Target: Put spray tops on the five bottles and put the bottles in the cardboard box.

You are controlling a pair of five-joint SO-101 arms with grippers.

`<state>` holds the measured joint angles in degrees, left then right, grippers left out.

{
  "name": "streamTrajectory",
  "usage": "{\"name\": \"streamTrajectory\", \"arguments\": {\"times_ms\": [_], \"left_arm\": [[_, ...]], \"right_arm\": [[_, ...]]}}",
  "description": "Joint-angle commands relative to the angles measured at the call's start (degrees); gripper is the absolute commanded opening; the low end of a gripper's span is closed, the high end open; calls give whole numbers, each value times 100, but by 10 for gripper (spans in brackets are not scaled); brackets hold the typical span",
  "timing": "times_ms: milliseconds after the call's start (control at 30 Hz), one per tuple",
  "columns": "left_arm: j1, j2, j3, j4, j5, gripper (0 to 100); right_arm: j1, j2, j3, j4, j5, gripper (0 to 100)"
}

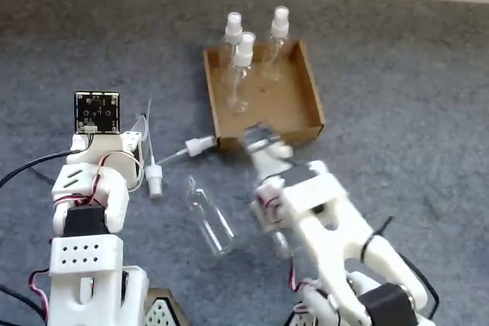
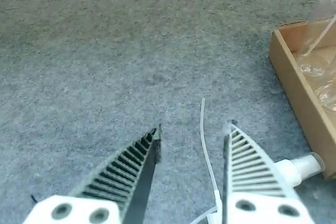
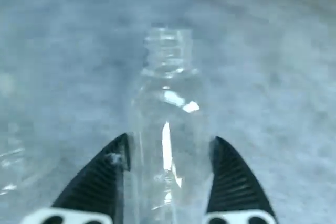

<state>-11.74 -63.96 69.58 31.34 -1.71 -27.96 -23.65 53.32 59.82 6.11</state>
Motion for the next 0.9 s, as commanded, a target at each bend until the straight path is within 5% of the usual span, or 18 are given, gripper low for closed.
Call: {"name": "streamTrajectory", "arguments": {"times_ms": [0, 167, 267, 567, 867], "left_arm": [[-13, 426, -365, -123, 26, 175], [-4, 2193, -1604, 527, -35, 175], [251, 3433, -2589, 1222, -905, 175], [1130, 6369, -5675, 3446, -2400, 179], [1437, 7495, -6589, 3684, -3138, 179]], "right_arm": [[1815, -242, -127, 127, 703, 4], [3776, -163, -901, 127, 1538, 4], [4549, -154, -1358, 119, 1749, 4], [4778, 1631, -2905, 163, 1741, 4], [5121, 3582, -4338, 171, 2040, 4]]}}
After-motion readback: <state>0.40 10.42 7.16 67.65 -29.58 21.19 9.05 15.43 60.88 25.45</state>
